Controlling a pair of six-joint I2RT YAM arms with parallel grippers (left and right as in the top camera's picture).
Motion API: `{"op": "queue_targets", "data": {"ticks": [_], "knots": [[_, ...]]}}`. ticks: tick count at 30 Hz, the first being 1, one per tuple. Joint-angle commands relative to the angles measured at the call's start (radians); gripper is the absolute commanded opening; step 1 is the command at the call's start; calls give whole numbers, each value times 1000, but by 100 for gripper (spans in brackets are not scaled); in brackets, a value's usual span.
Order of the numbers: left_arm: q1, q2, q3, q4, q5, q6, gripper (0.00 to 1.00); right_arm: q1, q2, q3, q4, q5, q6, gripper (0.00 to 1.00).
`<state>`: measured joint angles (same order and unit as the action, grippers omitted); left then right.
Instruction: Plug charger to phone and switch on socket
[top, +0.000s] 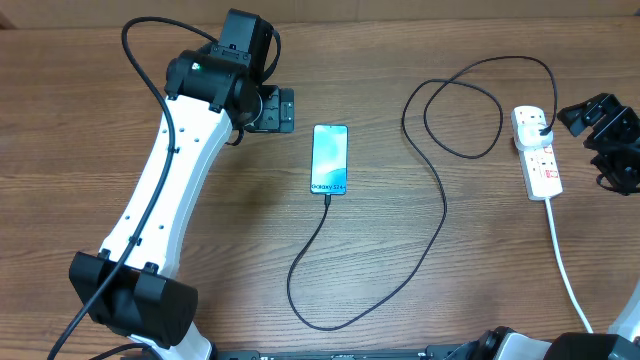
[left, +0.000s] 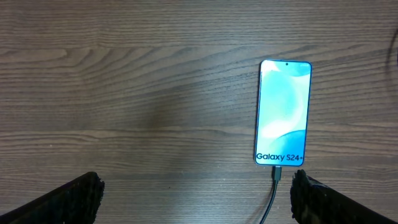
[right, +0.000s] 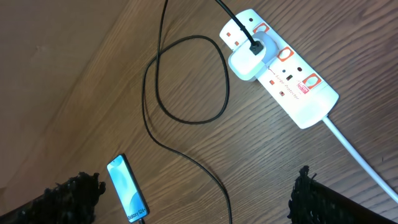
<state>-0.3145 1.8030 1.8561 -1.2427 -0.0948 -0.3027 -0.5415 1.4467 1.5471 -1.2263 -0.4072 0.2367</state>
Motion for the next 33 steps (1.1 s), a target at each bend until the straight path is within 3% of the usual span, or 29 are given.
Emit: {"op": "queue_targets", "data": {"ticks": [1, 17, 24, 33], "knots": [[0, 2, 9, -2, -13, 19, 100, 3, -8, 19, 1, 3, 6, 100], [0, -87, -20, 51, -36, 36, 100, 3, -8, 19, 1, 3, 6, 100], [0, -304, -272, 338, -36, 34, 100, 3, -8, 19, 1, 3, 6, 100], [1, -722, -846, 883, -35, 38, 100, 3, -8, 19, 1, 3, 6, 100]]}}
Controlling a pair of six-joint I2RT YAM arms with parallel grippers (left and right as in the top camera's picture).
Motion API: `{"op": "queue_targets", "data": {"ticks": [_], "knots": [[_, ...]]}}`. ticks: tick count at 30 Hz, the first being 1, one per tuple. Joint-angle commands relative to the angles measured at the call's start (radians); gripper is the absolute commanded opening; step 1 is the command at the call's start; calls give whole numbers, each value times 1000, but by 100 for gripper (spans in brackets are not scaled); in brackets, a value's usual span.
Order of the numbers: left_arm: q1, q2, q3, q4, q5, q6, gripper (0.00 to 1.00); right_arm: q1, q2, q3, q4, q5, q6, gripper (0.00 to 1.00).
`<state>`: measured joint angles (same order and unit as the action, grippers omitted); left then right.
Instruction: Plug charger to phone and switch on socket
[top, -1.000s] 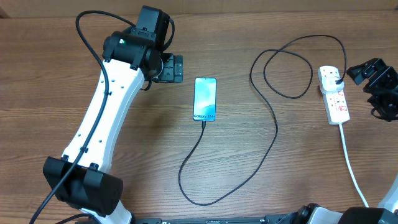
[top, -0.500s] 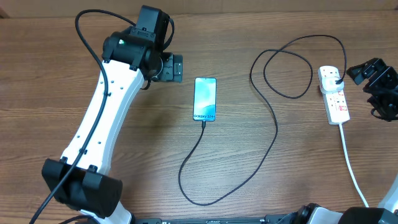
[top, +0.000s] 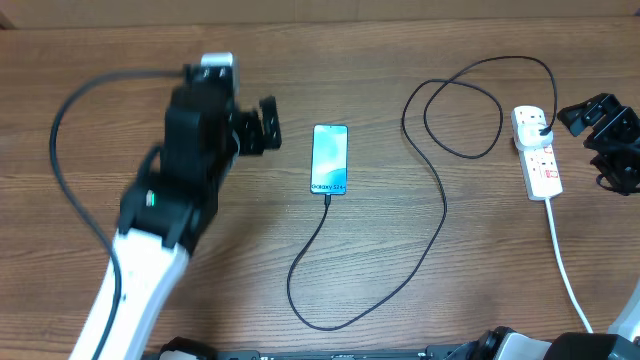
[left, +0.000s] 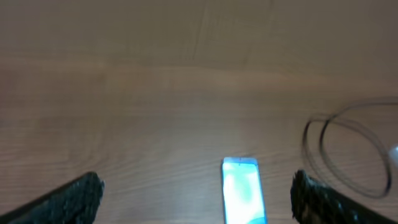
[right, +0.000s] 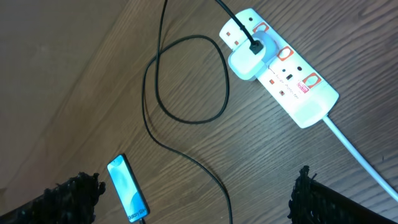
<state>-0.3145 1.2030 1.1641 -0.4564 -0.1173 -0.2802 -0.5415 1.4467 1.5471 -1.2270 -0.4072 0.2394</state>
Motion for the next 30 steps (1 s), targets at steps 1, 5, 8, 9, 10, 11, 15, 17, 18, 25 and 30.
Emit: {"op": "queue_targets", "data": {"ticks": [1, 5, 8, 9, 10, 11, 15, 17, 18, 25, 30], "knots": [[2, -172, -219, 167, -13, 16, 100, 3, -8, 19, 2, 3, 4, 100], [5, -372, -473, 463, 25, 57, 100, 3, -8, 19, 2, 3, 4, 100], [37, -500, -645, 699, 101, 78, 99, 3, -8, 19, 2, 3, 4, 100], [56, -539, -700, 775, 130, 78, 99, 3, -8, 19, 2, 3, 4, 100], [99, -607, -793, 889, 182, 78, 100, 3, -8, 19, 2, 3, 4, 100], [122, -638, -830, 924, 202, 78, 99, 3, -8, 19, 2, 3, 4, 100], [200, -764, -924, 955, 246, 75, 100, 3, -8, 19, 2, 3, 4, 100], [231, -827, -944, 934, 249, 75, 100, 3, -8, 19, 2, 3, 4, 100], [243, -851, -948, 922, 249, 75, 100, 3, -8, 19, 2, 3, 4, 100], [343, -995, -950, 789, 261, 77, 99, 3, -8, 19, 2, 3, 4, 100], [397, -1048, -971, 751, 295, 79, 100, 3, -8, 19, 2, 3, 4, 100]]}}
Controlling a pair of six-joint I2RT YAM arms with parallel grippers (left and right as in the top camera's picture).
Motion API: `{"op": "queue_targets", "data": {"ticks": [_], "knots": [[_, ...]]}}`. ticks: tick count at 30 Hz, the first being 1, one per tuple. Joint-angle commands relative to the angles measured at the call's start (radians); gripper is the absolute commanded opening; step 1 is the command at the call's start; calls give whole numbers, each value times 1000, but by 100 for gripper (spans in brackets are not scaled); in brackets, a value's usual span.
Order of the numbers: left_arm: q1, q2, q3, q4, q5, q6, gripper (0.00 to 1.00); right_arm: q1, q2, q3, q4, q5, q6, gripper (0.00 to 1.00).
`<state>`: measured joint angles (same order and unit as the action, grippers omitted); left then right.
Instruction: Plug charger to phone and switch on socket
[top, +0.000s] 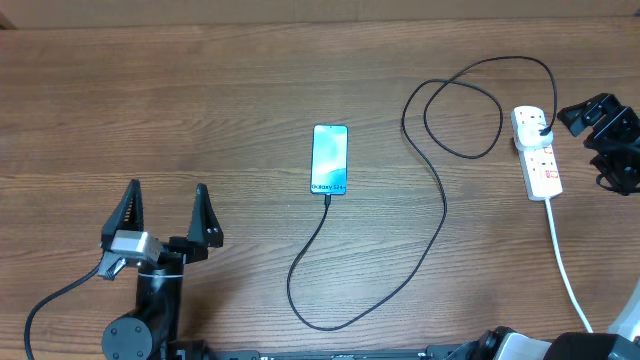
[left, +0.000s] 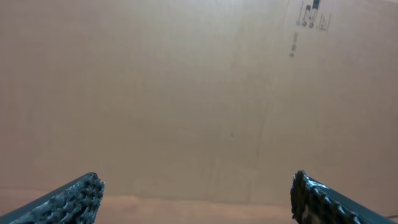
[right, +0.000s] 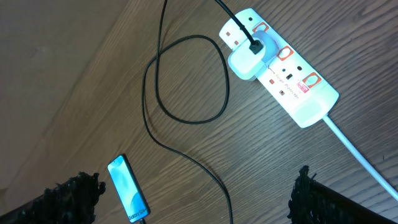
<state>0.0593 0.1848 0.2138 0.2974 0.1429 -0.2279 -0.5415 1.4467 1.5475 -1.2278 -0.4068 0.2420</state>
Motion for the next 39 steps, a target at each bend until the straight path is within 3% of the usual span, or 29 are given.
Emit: {"op": "queue_targets", "data": {"ticks": [1, 12, 23, 32, 39], "knots": [[27, -35, -30, 0, 36, 26, 99, 3, -8, 19, 3, 2, 1, 100], [34, -177, -211, 64, 43, 21, 99, 3, -8, 19, 3, 2, 1, 100], [54, -182, -208, -135, 44, 39, 100, 3, -8, 19, 3, 2, 1, 100], [54, -182, -209, -339, 156, 182, 100, 3, -8, 19, 3, 2, 1, 100], [53, -182, -209, -350, 165, 230, 100, 3, -8, 19, 3, 2, 1, 100]]}}
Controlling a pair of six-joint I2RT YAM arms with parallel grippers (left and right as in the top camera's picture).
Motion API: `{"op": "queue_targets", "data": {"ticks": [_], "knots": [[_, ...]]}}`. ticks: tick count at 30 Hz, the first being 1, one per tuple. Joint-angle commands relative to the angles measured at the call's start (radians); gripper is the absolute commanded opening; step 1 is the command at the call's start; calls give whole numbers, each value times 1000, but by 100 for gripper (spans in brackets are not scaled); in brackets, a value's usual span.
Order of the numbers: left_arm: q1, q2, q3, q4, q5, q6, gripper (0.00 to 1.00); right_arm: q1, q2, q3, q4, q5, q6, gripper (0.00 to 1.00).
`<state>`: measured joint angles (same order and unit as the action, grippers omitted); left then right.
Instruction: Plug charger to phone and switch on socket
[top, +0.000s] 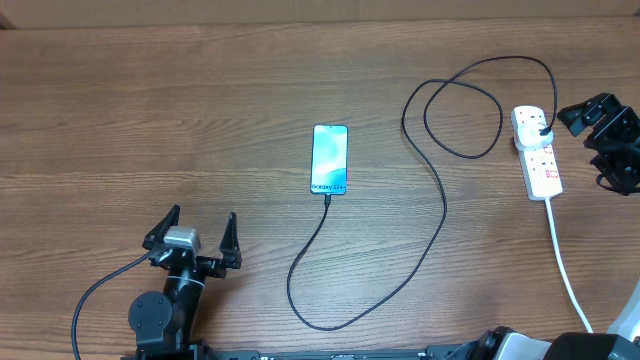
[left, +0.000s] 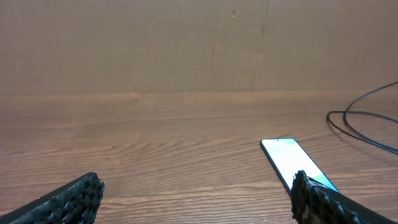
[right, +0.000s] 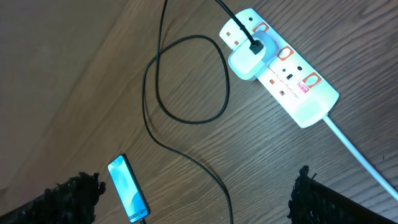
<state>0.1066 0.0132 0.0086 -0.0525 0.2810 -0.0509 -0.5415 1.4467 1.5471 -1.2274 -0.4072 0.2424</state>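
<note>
The phone lies screen up and lit at mid table, the black cable plugged into its near end. That cable loops right to the white charger seated in the white socket strip. My left gripper is open at the near left, its fingers pointing toward the phone, with nothing between them. My right gripper is open beside the strip, holding nothing.
The strip's white lead runs to the near right edge. A brown cardboard wall stands along the far side of the wooden table.
My left gripper has moved closer to the near edge and tilted down: its camera saw only the cardboard wall, and now sees the table and phone. The right arm has not moved.
My left arm reached out over the table with its open gripper just left of the plugged-in phone. Then it was drawn back somewhat, then folded at the near left edge with the gripper pointing up, now lowered. The right gripper stayed open by the strip throughout.
</note>
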Motion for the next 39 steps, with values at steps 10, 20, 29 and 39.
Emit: {"op": "queue_targets", "data": {"ticks": [10, 20, 29, 39], "knots": [[-25, -11, -4, -3, -29, 73, 100, 3, -8, 19, 2, 3, 1, 100], [-33, -11, -4, -6, -55, 66, 100, 3, -8, 19, 2, 3, 1, 100], [-33, -10, -4, -3, -54, 67, 100, 3, -8, 19, 2, 3, 1, 100], [-33, -10, -4, -3, -54, 66, 99, 3, -8, 19, 2, 3, 1, 100]]}}
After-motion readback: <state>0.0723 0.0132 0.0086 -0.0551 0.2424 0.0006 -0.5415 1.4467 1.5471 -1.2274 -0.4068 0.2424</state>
